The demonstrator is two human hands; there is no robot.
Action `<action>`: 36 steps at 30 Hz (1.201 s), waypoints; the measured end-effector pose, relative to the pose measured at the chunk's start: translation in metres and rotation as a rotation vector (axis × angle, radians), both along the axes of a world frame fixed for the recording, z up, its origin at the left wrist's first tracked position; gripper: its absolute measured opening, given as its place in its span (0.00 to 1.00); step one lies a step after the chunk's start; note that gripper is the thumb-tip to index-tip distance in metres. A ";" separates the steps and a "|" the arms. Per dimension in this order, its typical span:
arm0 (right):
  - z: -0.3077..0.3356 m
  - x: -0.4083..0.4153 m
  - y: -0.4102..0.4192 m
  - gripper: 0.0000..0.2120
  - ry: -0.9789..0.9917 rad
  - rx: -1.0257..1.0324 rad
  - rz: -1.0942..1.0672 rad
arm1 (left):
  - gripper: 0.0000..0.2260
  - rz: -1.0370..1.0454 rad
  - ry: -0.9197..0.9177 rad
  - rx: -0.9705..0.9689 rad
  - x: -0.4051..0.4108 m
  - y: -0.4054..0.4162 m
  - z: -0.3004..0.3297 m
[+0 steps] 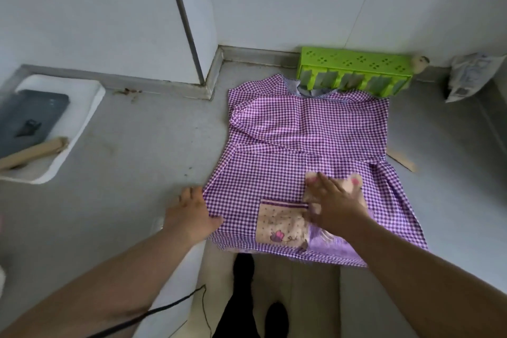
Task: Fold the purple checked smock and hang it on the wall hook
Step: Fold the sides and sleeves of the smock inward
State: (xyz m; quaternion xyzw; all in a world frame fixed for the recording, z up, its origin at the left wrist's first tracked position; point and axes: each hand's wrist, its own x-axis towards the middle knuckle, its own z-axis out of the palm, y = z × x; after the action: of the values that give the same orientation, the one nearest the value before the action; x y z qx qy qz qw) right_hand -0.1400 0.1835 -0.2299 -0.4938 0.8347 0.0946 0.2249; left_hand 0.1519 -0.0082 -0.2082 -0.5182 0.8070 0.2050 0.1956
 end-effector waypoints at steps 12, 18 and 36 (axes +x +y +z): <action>0.003 -0.002 0.161 0.51 0.056 -0.150 -1.024 | 0.49 0.146 -0.072 -0.037 0.010 0.009 -0.014; 0.001 -0.012 0.175 0.41 0.079 -0.077 -1.110 | 0.56 0.144 -0.162 0.084 0.032 -0.023 -0.093; 0.057 -0.022 0.169 0.19 -0.633 -0.471 -1.087 | 0.20 0.461 0.629 0.800 0.006 -0.003 0.010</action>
State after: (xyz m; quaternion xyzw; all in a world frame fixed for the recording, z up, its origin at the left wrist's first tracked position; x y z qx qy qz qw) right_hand -0.1621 0.3524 -0.1730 -0.0430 0.8568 -0.3662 0.3605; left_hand 0.1580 -0.0117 -0.1979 -0.4803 0.5515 0.6776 0.0770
